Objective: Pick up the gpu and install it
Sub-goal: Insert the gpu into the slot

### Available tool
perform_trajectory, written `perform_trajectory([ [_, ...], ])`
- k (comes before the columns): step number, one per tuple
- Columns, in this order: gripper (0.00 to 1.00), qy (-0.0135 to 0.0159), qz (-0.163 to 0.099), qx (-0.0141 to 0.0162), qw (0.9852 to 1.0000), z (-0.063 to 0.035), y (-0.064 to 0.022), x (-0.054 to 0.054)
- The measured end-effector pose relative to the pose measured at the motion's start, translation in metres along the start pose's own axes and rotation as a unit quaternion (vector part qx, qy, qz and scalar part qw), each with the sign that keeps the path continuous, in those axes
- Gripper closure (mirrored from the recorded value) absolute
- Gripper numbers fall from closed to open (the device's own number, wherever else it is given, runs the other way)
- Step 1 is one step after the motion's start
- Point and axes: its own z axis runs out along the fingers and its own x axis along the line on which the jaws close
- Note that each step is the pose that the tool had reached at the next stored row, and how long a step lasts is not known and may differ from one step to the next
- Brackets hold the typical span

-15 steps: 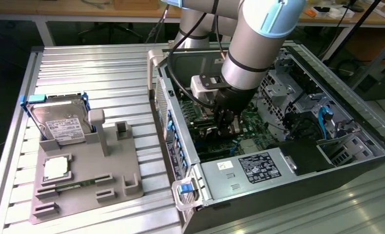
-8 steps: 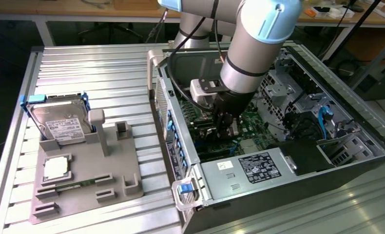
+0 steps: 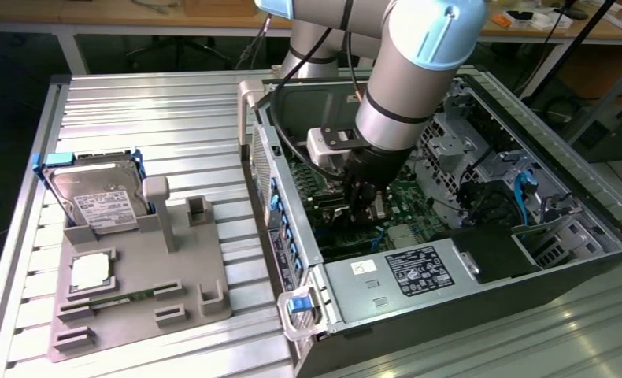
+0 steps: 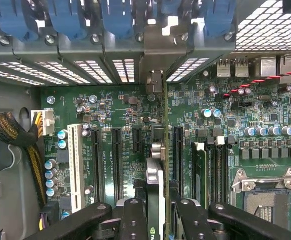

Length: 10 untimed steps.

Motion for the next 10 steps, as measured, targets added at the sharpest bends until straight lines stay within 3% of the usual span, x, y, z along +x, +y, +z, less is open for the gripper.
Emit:
perform_trajectory([
  [7,0.72,-0.0011,0.000,0.0006,1.0000,0.0013,0.0001,-0.0002],
  [10,0.60,-0.0001,0.000,0.0002,1.0000,0.0005,0.0001,0.0000],
])
